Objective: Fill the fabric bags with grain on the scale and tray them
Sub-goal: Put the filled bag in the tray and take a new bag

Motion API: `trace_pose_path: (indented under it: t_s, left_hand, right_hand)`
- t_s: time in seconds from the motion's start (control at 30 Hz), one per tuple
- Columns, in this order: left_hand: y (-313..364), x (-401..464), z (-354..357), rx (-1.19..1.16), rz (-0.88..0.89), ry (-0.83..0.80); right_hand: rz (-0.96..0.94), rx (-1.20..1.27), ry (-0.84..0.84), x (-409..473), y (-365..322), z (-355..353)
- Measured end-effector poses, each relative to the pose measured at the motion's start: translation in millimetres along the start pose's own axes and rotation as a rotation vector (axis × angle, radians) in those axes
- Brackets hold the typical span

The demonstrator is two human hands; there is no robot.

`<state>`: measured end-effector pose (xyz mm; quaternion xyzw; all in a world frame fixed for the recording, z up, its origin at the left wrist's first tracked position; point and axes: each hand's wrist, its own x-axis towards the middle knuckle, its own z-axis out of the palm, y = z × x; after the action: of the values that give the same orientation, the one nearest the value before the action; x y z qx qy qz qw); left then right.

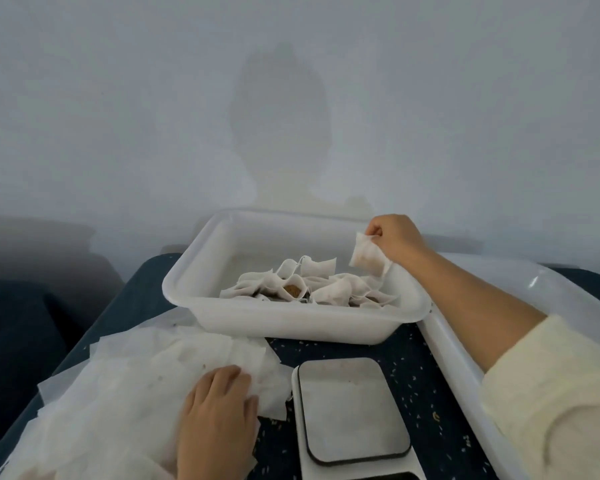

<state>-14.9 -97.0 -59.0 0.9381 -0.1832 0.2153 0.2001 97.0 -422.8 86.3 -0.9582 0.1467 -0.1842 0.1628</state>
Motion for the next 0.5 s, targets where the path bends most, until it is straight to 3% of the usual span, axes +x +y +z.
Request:
trace_pose_path:
  t_s: [0.27, 0.4, 0.5]
  left_hand:
    - [-4, 6, 4, -0.108, 0.038, 0.11]
    - [-2, 4, -2, -0.154, 0.031, 0.089]
    - [-1, 4, -9, -0.177, 0.01, 0.067]
  right_hand:
    - [0.025, -0.07, -0.152, 1, 21, 34]
    - [0.01, -0.077, -0.246, -12, 20, 21]
    - [-0.051, 0.014, -0.227, -29, 4, 2]
